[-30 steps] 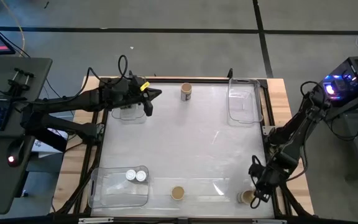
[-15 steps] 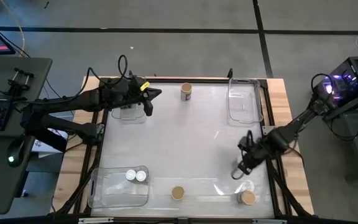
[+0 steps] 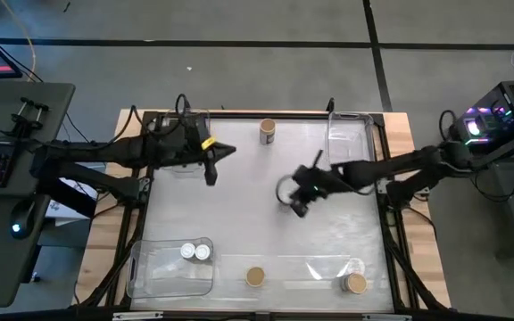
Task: Sort spices by type
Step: Put the white seasoning bottle into the bottom transparent bin
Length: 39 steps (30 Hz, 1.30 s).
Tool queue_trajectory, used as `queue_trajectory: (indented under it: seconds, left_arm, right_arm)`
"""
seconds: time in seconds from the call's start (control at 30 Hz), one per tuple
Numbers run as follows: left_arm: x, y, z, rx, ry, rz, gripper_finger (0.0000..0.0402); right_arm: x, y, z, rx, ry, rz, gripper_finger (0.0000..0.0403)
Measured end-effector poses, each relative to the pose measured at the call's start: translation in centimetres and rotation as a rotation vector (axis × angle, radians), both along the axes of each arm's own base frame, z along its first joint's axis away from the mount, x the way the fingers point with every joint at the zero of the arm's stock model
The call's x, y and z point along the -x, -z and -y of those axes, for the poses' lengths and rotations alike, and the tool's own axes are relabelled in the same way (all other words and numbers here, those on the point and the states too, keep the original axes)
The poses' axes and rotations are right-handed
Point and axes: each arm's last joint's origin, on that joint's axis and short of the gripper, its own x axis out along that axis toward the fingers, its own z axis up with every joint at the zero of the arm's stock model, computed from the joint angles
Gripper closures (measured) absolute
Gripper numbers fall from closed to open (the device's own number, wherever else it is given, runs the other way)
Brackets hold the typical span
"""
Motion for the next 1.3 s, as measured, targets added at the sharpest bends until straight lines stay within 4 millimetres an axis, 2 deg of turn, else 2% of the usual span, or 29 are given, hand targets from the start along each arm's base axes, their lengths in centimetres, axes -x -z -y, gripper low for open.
queue_trajectory:
  seconds: [0.17,0.37,0.47,0.6,0.67,0.77,0.97,1.13,1.3]
  left_arm:
    - [0.0,0.0,2.1,-0.038,0.068,-0.014,0.0401]
    - [0.3,0.6,3.1,-0.067,0.068,-0.085,0.0401]
    - [0.4,0.9,3.3,-0.07,0.076,-0.108,0.0401]
    - [0.4,1.0,3.3,-0.076,0.065,-0.125,0.0401]
    - [0.4,1.0,2.9,-0.088,0.044,-0.135,0.0396]
    - [0.0,1.6,1.9,-0.022,0.005,-0.158,0.0371]
    - [-2.4,3.4,0.8,0.117,0.071,-0.249,0.0267]
    - [-4.5,3.4,1.3,0.129,0.107,-0.365,0.0176]
    - [-6.9,4.4,1.3,0.202,0.061,-0.432,0.0113]
  right_arm:
    - [-3.5,1.7,2.7,-0.005,-0.039,0.149,0.0403]
    - [-6.7,3.0,3.8,-0.013,-0.12,0.381,0.0403]
    - [-7.4,2.2,4.0,-0.009,-0.141,0.452,0.0403]
    - [-7.3,-0.9,4.0,-0.039,-0.235,0.558,0.0403]
    - [-6.4,-2.5,4.0,-0.041,-0.244,0.582,0.0403]
    - [-4.0,-5.1,3.9,-0.015,-0.24,0.557,0.0403]
    - [2.5,-8.8,3.7,0.046,-0.121,0.424,0.0403]
    - [7.0,-10.4,3.2,0.054,-0.029,0.366,0.0403]
    - [9.8,-11.1,2.5,0.061,0.021,0.337,0.0403]
